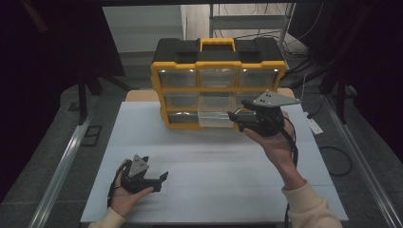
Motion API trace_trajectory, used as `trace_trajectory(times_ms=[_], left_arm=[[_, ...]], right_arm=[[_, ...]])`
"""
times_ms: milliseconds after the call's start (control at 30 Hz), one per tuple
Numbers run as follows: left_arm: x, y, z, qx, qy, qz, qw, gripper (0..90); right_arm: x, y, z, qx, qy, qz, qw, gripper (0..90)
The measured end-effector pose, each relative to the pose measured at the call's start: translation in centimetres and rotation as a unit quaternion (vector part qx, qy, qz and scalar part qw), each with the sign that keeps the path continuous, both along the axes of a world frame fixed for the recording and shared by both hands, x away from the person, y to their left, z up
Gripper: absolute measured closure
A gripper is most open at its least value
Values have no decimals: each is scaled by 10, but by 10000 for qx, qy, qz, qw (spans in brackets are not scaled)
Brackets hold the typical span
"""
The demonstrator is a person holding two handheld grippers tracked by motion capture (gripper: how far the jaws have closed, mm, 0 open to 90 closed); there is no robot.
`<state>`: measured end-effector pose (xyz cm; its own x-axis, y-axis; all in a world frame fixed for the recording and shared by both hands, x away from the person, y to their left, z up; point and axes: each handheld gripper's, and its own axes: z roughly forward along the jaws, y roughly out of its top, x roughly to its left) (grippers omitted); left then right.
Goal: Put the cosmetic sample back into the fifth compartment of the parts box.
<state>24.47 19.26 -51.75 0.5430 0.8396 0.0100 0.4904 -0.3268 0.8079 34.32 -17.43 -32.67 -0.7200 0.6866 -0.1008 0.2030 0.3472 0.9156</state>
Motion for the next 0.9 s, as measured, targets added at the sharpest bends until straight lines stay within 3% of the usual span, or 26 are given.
trace_trajectory(times_ms=[467, 667, 900], left_arm=[[0, 0, 0, 4, 0, 4, 10000, 83], [0, 0, 0, -5, -3, 10, 10000, 83], [0, 0, 0, -3, 2, 2, 10000, 83]], right_arm=[[22, 12, 8, -130, 41, -133, 9998, 399], [38, 28, 5, -353, 143, -174, 9991, 399], [57, 39, 2, -397, 319, -276, 9983, 399]])
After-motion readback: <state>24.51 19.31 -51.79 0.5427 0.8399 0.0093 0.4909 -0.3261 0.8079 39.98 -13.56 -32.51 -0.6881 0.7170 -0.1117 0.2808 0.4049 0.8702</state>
